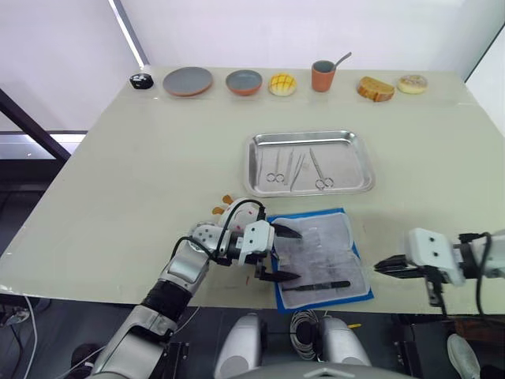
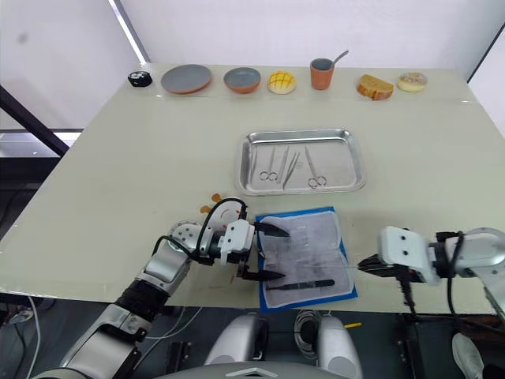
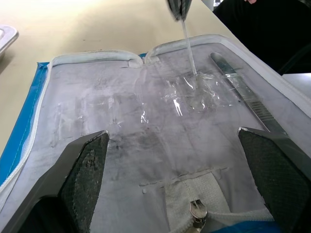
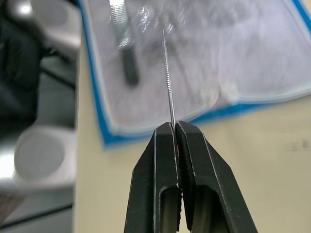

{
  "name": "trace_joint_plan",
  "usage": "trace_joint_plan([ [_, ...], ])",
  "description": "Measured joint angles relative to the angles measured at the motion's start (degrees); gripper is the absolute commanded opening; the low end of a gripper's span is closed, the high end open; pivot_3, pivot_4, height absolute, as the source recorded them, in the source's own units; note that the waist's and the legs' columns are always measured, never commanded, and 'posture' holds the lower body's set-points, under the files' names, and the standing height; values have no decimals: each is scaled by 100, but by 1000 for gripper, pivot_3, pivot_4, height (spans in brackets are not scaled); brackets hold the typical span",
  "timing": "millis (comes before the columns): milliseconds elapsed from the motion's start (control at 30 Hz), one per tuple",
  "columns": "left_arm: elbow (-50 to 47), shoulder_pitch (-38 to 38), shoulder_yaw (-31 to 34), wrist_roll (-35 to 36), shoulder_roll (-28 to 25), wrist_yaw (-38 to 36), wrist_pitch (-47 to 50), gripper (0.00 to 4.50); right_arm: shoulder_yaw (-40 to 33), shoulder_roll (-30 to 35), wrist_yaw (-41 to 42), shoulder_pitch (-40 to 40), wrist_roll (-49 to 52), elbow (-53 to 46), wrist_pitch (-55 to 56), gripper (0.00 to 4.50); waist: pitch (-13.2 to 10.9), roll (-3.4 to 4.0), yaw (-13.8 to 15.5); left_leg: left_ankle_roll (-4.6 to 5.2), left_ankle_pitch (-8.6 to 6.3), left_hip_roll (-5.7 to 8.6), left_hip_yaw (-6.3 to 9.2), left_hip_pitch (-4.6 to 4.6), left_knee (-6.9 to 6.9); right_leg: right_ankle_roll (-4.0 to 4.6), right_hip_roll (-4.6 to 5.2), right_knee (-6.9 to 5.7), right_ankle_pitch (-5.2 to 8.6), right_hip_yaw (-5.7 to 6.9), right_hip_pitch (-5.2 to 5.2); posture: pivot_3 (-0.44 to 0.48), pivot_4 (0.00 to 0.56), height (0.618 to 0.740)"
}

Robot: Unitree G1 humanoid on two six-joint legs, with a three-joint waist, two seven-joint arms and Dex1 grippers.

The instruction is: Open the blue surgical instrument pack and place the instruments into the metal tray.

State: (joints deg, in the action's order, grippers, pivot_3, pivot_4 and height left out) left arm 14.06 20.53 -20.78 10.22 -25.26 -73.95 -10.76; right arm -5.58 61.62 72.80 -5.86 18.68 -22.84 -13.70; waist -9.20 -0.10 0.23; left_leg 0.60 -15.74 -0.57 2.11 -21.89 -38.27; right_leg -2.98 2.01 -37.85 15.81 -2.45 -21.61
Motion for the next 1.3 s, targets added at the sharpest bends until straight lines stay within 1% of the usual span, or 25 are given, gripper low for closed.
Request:
trace_joint_plan([
  [100, 53, 1, 4, 0, 9, -9, -63, 4500, -630, 63, 275, -220, 240, 150, 147, 113, 2, 2, -1, 0, 0, -2, 1, 4, 0, 1, -3, -2, 0, 0, 2, 0, 150, 740],
  [133, 62, 7, 1, 0, 12, -9, -72, 4500, -676, 62, 296, -239, 278, 147, 137, 113, 2, 4, -1, 0, 0, -2, 0, 4, 0, 1, -3, -2, 0, 0, 2, 0, 150, 740],
  [167, 93, 13, 0, -2, 42, -9, -108, 4500, -980, 63, 393, -357, 556, 132, 11, 113, 4, 6, 13, 0, 0, -2, 1, 3, 0, 1, -1, -2, 0, -1, 3, 0, 150, 740],
  [233, 103, 15, 1, -2, 54, -9, -120, 4500, -1064, 62, 416, -391, 626, 127, -31, 113, 4, 6, 20, 0, 0, -2, 1, 3, 0, 0, -1, -1, 0, -1, 3, 0, 150, 740],
  [267, 124, 20, 0, -6, 76, -8, -150, 4500, -1289, 2, 313, -417, 923, 73, -380, 113, 4, 7, 38, 0, 0, -2, -1, 3, -1, 0, -1, -1, -1, -3, 3, 0, 150, 740],
  [333, 135, 23, 2, -13, 85, -7, -160, 4500, -1448, -161, 57, -315, 1264, 7, -759, 113, 5, 7, 47, 0, 0, -3, 1, 3, 0, 0, -1, -1, -1, -2, 3, 0, 150, 740],
  [433, 195, 64, -1, -44, 134, -3, -163, 4500, -1367, -916, -1102, 486, 1943, -128, -1672, 113, 10, 15, 41, 0, 0, -2, -3, 4, -2, 1, 0, -3, -1, -8, 3, 0, 150, 740],
  [467, 198, 66, 0, -45, 140, -2, -164, 4500, -1309, -1062, -1349, 672, 2022, -130, -1837, 113, 10, 15, 41, 0, 0, -2, -2, 4, -1, 1, 0, -2, -1, -7, 3, 0, 150, 740],
  [500, 197, 66, 2, -53, 166, 5, -170, 4500, -1191, -1338, -1872, 1021, 2099, -124, -2144, 113, 11, 16, 56, 0, 0, -1, 3, 0, -1, 1, 0, -2, -1, -3, 2, 0, 150, 740],
  [600, 200, 77, -4, -81, 219, 44, -177, 4500, -840, -1962, -2876, 1682, 2064, -75, -2525, 113, 12, 18, 84, 0, 0, 2, 10, -6, -2, 0, 6, -2, -1, 5, 0, 0, 150, 740],
  [633, 179, 54, 16, -86, 204, 53, -200, 4500, -707, -2279, -3362, 1944, 1923, 61, -2689, 113, 15, 1, 66, 0, 0, -1, 13, -6, -2, 0, 2, -1, 0, 3, 1, 0, 150, 740],
  [667, 180, 48, 35, -89, 189, 59, -199, 4500, -617, -2563, -3723, 2202, 1745, 210, -2729, 113, 17, 1, 43, 0, 0, 2, 11, -4, -2, 0, 1, -3, 0, -1, 2, 0, 150, 740],
  [700, 184, 46, 46, -102, 208, 119, -186, 4500, -398, -3140, -4539, 2658, 1344, 600, -2812, 113, 18, 12, 17, 1, 1, 6, 0, 5, -1, -1, 2, -9, 0, -14, 0, 0, 150, 740],
  [767, 168, 38, 32, -105, 242, 174, -170, 4500, -89, -3576, -5212, 3052, 977, 1068, -2949, 113, 18, 17, -1, 1, 1, 6, 10, -4, 0, 0, 2, -12, 0, -5, -6, 0, 150, 740],
  [867, 94, 7, 15, -104, 246, 183, -152, 4500, 213, -3878, -5687, 3369, 593, 1432, -3063, 113, 17, 20, 37, 1, 1, 8, 9, -10, 1, 0, 3, -10, 0, -3, -11, 0, 150, 740],
  [900, 84, 4, 22, -104, 233, 184, -128, 4500, 297, -4049, -5974, 3596, 378, 1669, -3143, 113, 17, 20, 23, 1, 1, 8, 7, -9, 2, 0, 3, -11, 0, -5, -11, 0, 150, 740],
  [967, 76, 8, 24, -105, 234, 215, -88, 4500, 329, -4324, -6296, 3940, 194, 2057, -3262, 113, 17, 21, 20, 1, 1, 9, 11, -9, 3, 1, 2, -13, -1, 0, -11, 0, 150, 740],
  [1067, 77, 6, 27, -105, 239, 255, -77, 4500, 305, -4721, -6583, 4205, 60, 2483, -3318, 113, 17, 22, 21, 1, 1, 9, 14, -8, 4, 1, 2, -15, -1, 4, -10, 0, 150, 740],
  [1300, 195, 3, 54, -103, 248, 267, -269, 4500, 236, -4980, -6731, 4212, -51, 2807, -3408, 113, 18, 25, -4, 2, 1, 10, 11, -3, 4, 2, 3, -20, -1, 1, -9, 0, 150, 740],
])
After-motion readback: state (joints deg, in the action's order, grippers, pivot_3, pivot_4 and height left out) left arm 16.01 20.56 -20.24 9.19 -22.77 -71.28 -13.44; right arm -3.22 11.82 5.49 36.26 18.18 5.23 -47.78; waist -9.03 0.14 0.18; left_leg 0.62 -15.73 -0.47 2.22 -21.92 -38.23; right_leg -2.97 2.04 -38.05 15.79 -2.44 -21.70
